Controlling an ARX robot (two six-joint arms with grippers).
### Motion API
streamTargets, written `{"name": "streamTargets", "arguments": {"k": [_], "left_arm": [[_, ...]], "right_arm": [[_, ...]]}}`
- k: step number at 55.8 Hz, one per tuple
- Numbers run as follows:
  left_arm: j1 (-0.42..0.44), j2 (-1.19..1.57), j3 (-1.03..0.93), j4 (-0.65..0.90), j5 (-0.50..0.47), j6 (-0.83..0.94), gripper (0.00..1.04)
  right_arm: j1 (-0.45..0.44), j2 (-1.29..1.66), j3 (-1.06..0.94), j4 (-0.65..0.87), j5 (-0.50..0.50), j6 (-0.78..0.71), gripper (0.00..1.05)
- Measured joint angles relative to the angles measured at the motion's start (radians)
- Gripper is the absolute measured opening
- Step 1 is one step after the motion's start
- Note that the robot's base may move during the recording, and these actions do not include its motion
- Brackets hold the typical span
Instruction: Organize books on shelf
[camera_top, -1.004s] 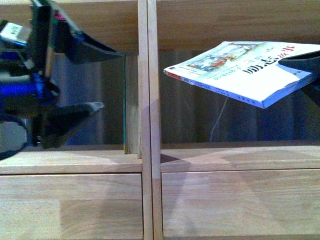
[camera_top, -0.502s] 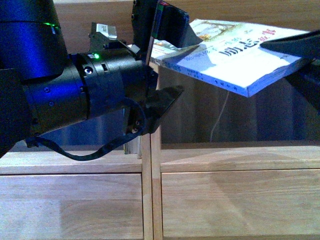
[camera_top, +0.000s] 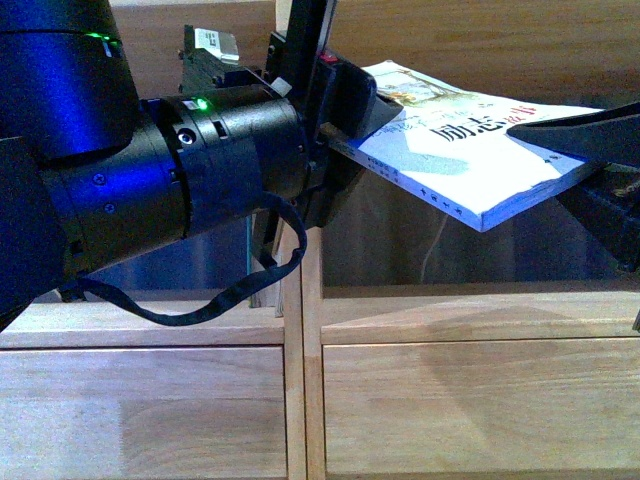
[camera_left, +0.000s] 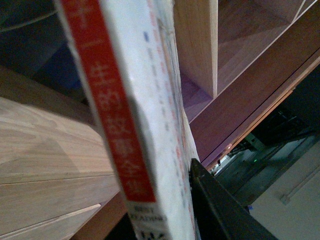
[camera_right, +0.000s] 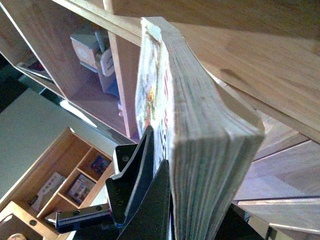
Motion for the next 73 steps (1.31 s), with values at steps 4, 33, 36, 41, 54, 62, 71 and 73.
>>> {"name": "streamTargets", "arguments": {"k": [4,33,36,41,54,62,71,73], "left_arm": [[0.005,-0.018,-0.016,0.007,0.006,0.003,0.07],[0.256,-0.297,-0.244,-0.093,-0.086,0.269,0.07],[0.288,-0.319,-0.243,-0.125,-0.125,0.37,0.07],[0.34,-0.319,-0.216,-0.177,-0.201,0.516,0.07],[0.406,-0.173,-0.068,-0.202,-0.316,0.859,0.07],[0.35,0.195,0.327,-0.215,-0.399,1.261,0.07],[0.351,0.261,0.383,-0.232,-0.409,1.247,0.07],[0.355,0.267,0.387,-0.232,-0.408,1.241,0.07]], "right_arm": [[0.001,-0.001,-0.005,-0.002,-0.004,-0.001,0.18],[-0.162,-0.019,-0.012,-0.062,-0.072,-0.05,0.94],[-0.201,-0.021,-0.013,-0.072,-0.092,-0.052,0.99],[-0.267,-0.034,-0.018,-0.08,-0.126,-0.061,0.97],[-0.423,-0.116,-0.06,-0.075,-0.231,-0.064,0.98],[-0.679,-0.32,-0.199,0.089,-0.464,-0.066,0.98],[-0.644,-0.401,-0.208,-0.015,-0.481,-0.264,0.98],[-0.634,-0.414,-0.208,-0.049,-0.483,-0.311,0.98]]}}
